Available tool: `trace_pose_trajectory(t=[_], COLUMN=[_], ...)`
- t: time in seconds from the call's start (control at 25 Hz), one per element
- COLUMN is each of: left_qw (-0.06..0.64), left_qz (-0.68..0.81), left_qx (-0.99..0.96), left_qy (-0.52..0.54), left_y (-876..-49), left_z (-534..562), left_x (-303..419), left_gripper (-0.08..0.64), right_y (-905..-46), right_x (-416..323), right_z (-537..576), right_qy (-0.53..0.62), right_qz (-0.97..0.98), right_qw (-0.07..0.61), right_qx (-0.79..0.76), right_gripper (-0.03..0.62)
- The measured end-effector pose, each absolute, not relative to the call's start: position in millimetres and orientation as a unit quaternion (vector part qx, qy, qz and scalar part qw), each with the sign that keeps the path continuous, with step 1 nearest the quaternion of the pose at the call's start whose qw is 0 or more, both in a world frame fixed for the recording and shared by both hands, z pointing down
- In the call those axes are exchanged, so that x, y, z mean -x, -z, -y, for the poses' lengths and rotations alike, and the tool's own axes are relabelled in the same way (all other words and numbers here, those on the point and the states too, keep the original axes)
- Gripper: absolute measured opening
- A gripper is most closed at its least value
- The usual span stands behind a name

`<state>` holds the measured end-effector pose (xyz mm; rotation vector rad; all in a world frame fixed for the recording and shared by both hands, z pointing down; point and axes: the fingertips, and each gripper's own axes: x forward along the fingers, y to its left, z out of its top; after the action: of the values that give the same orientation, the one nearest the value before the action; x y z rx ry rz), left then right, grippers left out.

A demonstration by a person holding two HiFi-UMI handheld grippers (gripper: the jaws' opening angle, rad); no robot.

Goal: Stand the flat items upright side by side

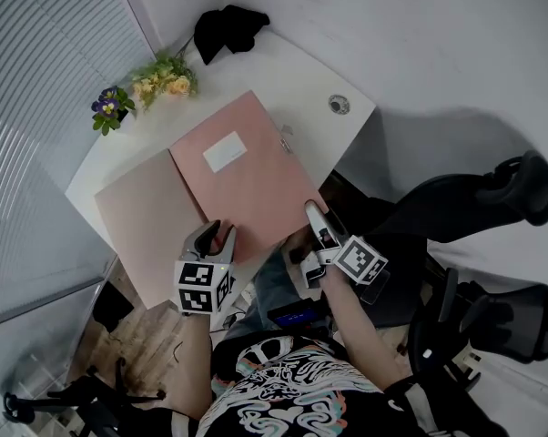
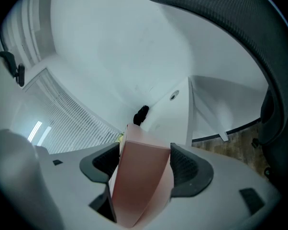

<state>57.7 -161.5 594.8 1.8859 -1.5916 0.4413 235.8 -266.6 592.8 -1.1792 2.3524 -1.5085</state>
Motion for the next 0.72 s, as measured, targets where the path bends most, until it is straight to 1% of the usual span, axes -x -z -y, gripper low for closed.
trace_pose_trajectory(t=[0.52, 0.72], left_qw=[0.317, 0.309], left_qz=[0.609, 0.615], left_qx=[-0.712, -0.71], left_qy=[-0.148, -0.147], left_y=[-589, -583], left_z=[162, 161], left_x=[-58, -57], left_gripper=[0.124, 0.124], right_y=[-559, -553], right_x=[-230, -228], right_z=[270, 271], right_qy=[0.425, 0.406], right_qz=[-0.814, -0.823], right_qw=[0.025, 0.023], right_qx=[0.396, 0.397], right_gripper=[0.333, 0.334])
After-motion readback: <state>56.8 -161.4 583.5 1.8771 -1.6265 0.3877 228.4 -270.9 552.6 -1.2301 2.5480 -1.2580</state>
